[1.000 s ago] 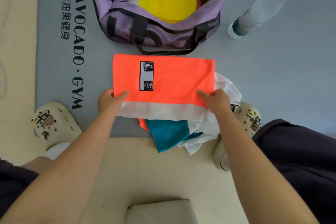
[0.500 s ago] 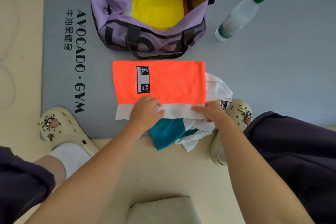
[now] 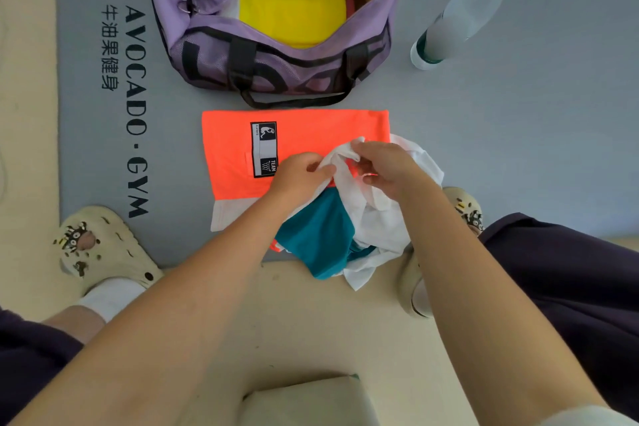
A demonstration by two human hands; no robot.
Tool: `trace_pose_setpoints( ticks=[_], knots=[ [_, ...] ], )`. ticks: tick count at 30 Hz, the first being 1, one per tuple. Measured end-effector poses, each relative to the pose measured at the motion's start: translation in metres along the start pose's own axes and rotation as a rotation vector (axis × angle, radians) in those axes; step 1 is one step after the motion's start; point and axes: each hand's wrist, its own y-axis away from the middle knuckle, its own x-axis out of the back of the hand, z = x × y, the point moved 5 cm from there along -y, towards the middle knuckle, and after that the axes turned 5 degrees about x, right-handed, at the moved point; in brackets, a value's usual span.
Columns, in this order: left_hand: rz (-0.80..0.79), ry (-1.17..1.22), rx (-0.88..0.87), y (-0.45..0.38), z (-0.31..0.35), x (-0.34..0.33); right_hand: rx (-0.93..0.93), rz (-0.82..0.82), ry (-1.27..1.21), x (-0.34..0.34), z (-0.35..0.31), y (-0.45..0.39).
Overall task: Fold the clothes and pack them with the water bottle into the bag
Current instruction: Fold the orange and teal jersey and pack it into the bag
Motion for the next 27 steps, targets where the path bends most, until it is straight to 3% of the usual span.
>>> trace_pose_setpoints(
  ticks=[4,11,14,18,21,27],
  knots=[
    [-0.074,0.027,0.059,-0.012,-0.013,0.006,0.049,0.037,0.004,0.005,0.013,-0.004],
    [-0.088,0.218,0.171,-0.002,-0.045,0.016,0.002,-0.021,0.464,-0.017,0.011,-0.010],
    [-0.132,0.295,0.207,0.004,-0.046,0.014,0.028,0.003,0.517,-0.017,0.005,-0.013],
    [-0.196,0.113,0.195,0.005,-0.047,0.012,0.120,0.075,0.442,-0.010,0.001,-0.016],
    [-0.137,-0.103,0.193,0.012,-0.064,0.017,0.144,0.129,0.451,-0.007,-0.001,-0.020],
    [-0.183,-0.155,0.237,0.033,-0.088,0.027,0.110,-0.059,0.496,-0.024,-0.010,-0.035]
  ],
)
